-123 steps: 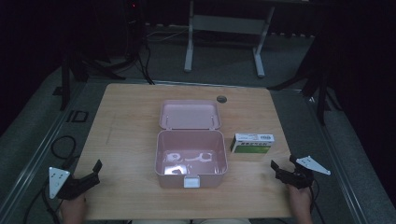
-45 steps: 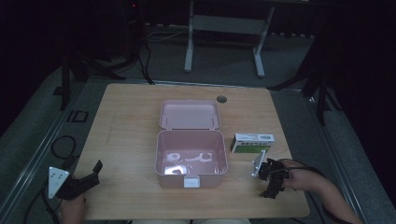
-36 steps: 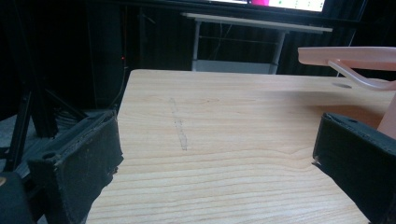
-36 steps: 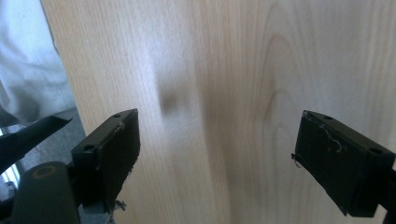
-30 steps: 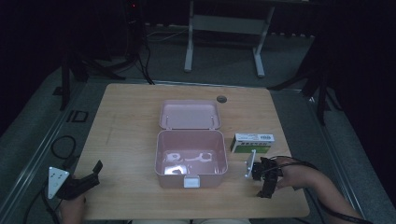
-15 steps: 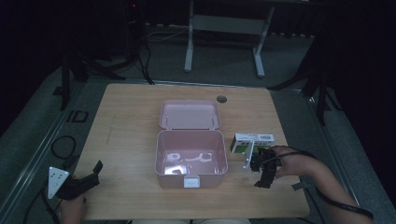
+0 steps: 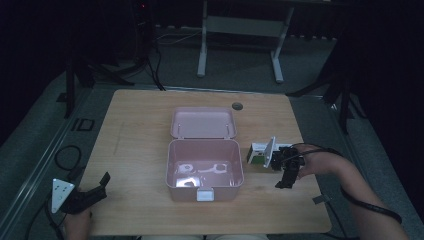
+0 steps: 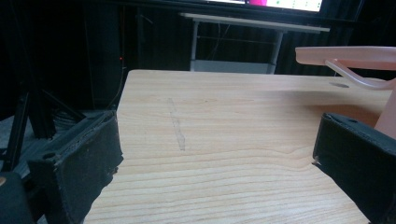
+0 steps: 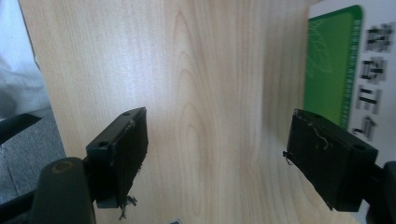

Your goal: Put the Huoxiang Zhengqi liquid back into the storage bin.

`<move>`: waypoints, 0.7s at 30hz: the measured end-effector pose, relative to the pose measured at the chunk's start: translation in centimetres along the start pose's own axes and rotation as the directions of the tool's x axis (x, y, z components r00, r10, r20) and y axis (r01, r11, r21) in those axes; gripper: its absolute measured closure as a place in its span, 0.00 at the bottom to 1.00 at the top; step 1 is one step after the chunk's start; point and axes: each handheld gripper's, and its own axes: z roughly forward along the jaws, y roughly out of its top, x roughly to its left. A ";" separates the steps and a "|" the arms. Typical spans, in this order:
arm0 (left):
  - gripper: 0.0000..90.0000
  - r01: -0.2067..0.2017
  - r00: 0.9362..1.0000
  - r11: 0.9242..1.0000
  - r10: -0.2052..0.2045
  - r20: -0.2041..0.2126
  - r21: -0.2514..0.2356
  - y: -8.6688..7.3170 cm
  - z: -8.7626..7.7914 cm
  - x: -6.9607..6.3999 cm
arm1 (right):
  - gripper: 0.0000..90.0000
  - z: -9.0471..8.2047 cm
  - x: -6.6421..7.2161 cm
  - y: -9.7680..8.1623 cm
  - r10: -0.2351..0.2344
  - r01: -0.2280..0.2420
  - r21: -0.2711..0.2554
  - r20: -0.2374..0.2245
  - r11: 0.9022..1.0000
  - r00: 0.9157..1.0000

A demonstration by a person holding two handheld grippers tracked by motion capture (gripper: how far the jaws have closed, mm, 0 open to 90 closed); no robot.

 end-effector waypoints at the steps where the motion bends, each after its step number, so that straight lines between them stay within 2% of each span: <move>1: 0.01 0.000 1.000 1.000 0.000 0.000 0.000 0.0 0.0 0.0 | 0.22 0.0 0.0 0.0 0.000 0.000 0.000 0.000 1.000 1.000; 10: 0.01 -0.001 1.000 1.000 0.001 0.001 0.002 0.0 0.0 0.0 | 0.24 -1.4 -1.7 -0.2 0.011 -0.011 -0.009 0.034 1.000 0.999; 21: 0.01 -0.003 1.000 1.000 0.003 0.001 0.001 0.0 0.0 0.0 | 0.27 -2.7 -4.3 -0.4 0.043 -0.043 -0.008 0.028 0.999 0.999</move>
